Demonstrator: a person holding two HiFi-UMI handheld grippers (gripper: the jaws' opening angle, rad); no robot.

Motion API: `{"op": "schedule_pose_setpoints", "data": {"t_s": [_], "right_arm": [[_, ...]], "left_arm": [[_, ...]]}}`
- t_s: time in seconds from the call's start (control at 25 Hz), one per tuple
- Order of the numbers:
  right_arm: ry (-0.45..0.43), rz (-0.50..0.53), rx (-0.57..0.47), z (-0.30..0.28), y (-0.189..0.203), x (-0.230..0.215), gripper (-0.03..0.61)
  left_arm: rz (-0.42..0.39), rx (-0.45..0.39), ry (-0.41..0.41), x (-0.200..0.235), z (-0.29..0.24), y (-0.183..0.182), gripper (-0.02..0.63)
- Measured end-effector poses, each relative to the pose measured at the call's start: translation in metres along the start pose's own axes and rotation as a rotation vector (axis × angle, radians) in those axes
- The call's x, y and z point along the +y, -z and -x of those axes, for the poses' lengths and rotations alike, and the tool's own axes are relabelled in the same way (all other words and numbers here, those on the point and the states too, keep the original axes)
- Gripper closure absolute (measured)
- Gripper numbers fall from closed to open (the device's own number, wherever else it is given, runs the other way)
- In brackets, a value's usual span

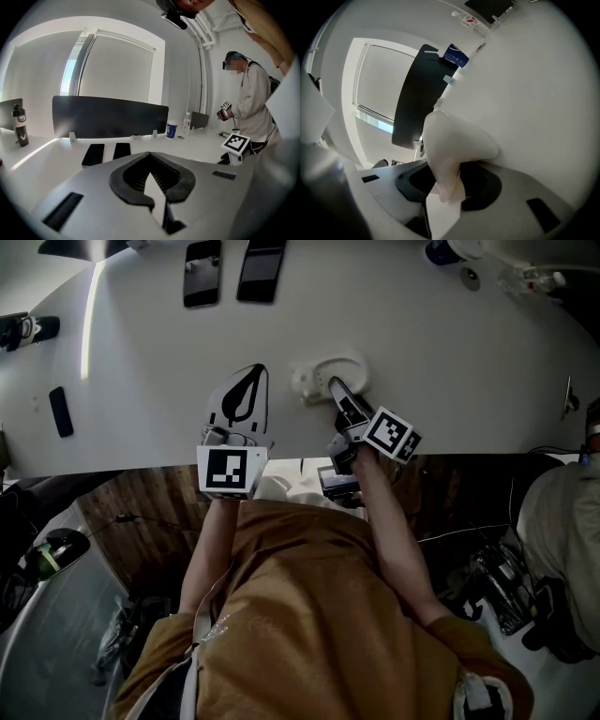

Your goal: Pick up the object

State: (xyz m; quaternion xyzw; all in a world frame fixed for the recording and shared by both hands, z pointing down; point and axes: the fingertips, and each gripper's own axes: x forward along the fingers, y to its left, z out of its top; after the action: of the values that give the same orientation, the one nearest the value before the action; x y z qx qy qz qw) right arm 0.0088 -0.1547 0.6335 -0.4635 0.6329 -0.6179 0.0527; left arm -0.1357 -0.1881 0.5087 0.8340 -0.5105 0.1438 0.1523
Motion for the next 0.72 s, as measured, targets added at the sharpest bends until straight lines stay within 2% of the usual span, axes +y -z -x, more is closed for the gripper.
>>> {"op": "schedule_pose_setpoints", "data": {"t_s": [0.44,0.72], "right_arm": [[-0.136,0.030,-0.053,0.004,-0.011,0.035,0.428],[-0.146,0.092,-0.078,0.010,-0.021,0.050,0.428]], "left_arm": [[-0.006,-0.010,-0.011,0.001,0.004,-0.006,0.606],[-0.011,-0.023,-0.010,0.000,0.004,-0.010,0.606]]}}
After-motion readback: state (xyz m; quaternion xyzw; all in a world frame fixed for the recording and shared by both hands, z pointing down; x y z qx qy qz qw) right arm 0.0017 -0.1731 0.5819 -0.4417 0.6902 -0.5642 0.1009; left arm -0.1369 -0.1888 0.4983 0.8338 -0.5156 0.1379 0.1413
